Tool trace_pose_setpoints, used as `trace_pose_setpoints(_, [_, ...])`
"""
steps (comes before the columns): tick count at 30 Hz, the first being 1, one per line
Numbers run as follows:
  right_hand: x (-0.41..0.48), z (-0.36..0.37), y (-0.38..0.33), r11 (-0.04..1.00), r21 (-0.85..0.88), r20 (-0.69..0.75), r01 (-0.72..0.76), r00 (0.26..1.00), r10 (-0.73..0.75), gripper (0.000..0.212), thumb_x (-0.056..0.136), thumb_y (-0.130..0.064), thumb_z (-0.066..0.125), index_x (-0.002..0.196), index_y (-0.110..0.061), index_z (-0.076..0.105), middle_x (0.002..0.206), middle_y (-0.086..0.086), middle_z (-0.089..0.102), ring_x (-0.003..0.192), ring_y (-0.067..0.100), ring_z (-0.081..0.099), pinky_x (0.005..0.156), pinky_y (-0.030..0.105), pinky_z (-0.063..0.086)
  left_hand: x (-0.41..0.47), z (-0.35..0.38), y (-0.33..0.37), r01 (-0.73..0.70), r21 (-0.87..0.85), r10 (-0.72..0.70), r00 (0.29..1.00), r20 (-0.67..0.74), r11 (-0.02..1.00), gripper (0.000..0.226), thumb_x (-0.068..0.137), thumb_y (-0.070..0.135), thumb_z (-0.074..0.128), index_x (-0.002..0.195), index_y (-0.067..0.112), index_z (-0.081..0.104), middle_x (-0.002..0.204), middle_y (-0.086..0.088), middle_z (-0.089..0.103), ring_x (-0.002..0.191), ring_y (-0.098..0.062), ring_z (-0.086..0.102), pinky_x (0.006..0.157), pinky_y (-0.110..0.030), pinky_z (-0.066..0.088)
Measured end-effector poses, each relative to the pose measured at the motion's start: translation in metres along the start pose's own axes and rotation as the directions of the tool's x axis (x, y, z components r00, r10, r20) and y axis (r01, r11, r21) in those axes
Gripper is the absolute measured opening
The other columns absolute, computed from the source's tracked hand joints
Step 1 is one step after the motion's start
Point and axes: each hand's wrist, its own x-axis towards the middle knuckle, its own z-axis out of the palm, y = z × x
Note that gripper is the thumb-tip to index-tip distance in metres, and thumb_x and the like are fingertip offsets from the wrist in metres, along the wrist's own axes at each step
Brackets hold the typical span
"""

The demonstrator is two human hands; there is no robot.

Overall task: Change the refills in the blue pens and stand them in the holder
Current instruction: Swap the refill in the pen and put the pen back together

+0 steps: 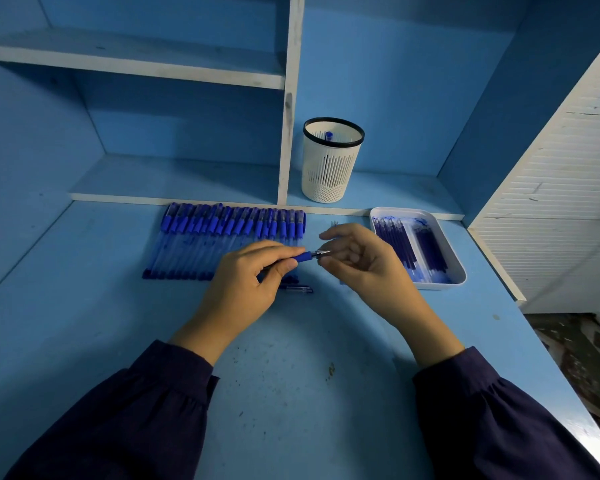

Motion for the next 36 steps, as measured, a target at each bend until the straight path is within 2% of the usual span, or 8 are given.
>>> trace_pose_setpoints(4, [0.0007, 0.0014, 0.0027, 0.999, -0.041, -0.024, -0.009, 1.000, 0.008, 0.015, 0.086, -0.012, 0.069, 0.097, -0.002, 0.066, 0.079, 0.011, 0.070, 0.071, 0.011, 0.064, 0.065, 0.018, 0.047, 0.0002, 0.0003, -0.0004, -0.007, 0.006, 0.007, 1.000, 0.009, 1.000, 0.021, 0.090, 0.009, 0.068, 0.111, 0.009, 0.074, 0.100, 0.003, 0.072, 0.089, -0.007, 0.066, 0.076, -0.025, 0.054])
trace_pose_setpoints(8, [0.0006, -0.0008, 0.0005, 0.997, 0.069, -0.025, -0.020, 0.999, 0.022, 0.026, 0.084, 0.004, 0.068, 0.109, -0.003, 0.064, 0.088, 0.007, 0.070, 0.076, 0.008, 0.066, 0.064, 0.014, 0.047, 0.0001, 0.0000, -0.0018, 0.000, 0.001, 0.000, 1.000, 0.011, 1.000, 0.021, 0.091, 0.009, 0.068, 0.111, 0.010, 0.074, 0.099, 0.003, 0.072, 0.088, -0.007, 0.066, 0.077, -0.026, 0.055])
trace_pose_setpoints(11, [0.0011, 0.0002, 0.0025, 0.999, -0.032, -0.035, -0.008, 0.999, 0.007, 0.009, 0.087, -0.005, 0.068, 0.095, -0.002, 0.070, 0.077, 0.005, 0.070, 0.067, 0.005, 0.063, 0.063, 0.014, 0.046, 0.0004, -0.0008, -0.0020, -0.007, 0.005, 0.006, 1.000, 0.013, 1.000, 0.022, 0.091, 0.010, 0.068, 0.112, 0.009, 0.073, 0.099, 0.003, 0.072, 0.091, -0.005, 0.066, 0.079, -0.023, 0.055])
trace_pose_setpoints(16, [0.0001, 0.0009, 0.0022, 1.000, 0.004, 0.013, -0.028, 1.000, 0.028, 0.020, 0.087, 0.000, 0.066, 0.106, -0.005, 0.066, 0.087, 0.003, 0.069, 0.078, 0.007, 0.065, 0.068, 0.013, 0.046, 0.0008, 0.0002, -0.0020, -0.013, 0.017, 0.013, 1.000, 0.008, 1.000, 0.022, 0.090, 0.010, 0.068, 0.111, 0.009, 0.074, 0.100, 0.003, 0.072, 0.090, -0.005, 0.066, 0.080, -0.023, 0.055])
trace_pose_setpoints(21, [0.0003, 0.0028, 0.0058, 0.993, -0.116, 0.005, -0.025, 1.000, 0.025, 0.012, 0.089, -0.013, 0.067, 0.099, -0.007, 0.067, 0.078, 0.003, 0.069, 0.072, 0.007, 0.064, 0.068, 0.017, 0.048, 0.0006, -0.0009, -0.0019, -0.009, 0.007, 0.009, 1.000, 0.020, 1.000, 0.022, 0.091, 0.010, 0.068, 0.112, 0.009, 0.073, 0.100, 0.004, 0.072, 0.091, -0.005, 0.066, 0.080, -0.021, 0.054])
trace_pose_setpoints(26, [-0.0008, 0.0031, 0.0027, 0.998, -0.059, 0.003, -0.001, 1.000, 0.001, 0.011, 0.089, -0.004, 0.066, 0.100, -0.007, 0.065, 0.083, 0.010, 0.069, 0.076, 0.014, 0.065, 0.067, 0.019, 0.049, 0.0008, -0.0001, -0.0021, -0.018, 0.009, 0.018, 1.000, 0.012, 1.000, 0.021, 0.090, 0.009, 0.068, 0.111, 0.008, 0.073, 0.100, 0.007, 0.070, 0.092, -0.004, 0.065, 0.081, -0.020, 0.054])
trace_pose_setpoints(30, [0.0001, 0.0032, 0.0030, 0.994, -0.110, -0.037, 0.009, 0.999, -0.013, 0.015, 0.087, -0.014, 0.069, 0.099, -0.005, 0.067, 0.079, 0.004, 0.069, 0.069, 0.005, 0.063, 0.063, 0.015, 0.047, 0.0003, -0.0003, -0.0035, -0.013, 0.018, 0.012, 1.000, 0.024, 1.000, 0.022, 0.090, 0.010, 0.068, 0.112, 0.010, 0.074, 0.100, 0.005, 0.072, 0.091, -0.006, 0.065, 0.079, -0.023, 0.055])
trace_pose_setpoints(36, [-0.0007, 0.0082, 0.0050, 0.981, -0.188, -0.101, 0.055, 0.992, -0.075, 0.006, 0.086, -0.002, 0.068, 0.087, -0.007, 0.068, 0.069, -0.014, 0.066, 0.065, 0.001, 0.062, 0.063, 0.012, 0.045, 0.0012, -0.0008, -0.0006, -0.057, 0.014, 0.057, 0.998, -0.030, 0.998, 0.021, 0.086, 0.007, 0.072, 0.106, 0.008, 0.075, 0.095, 0.008, 0.070, 0.085, -0.005, 0.066, 0.077, -0.021, 0.055])
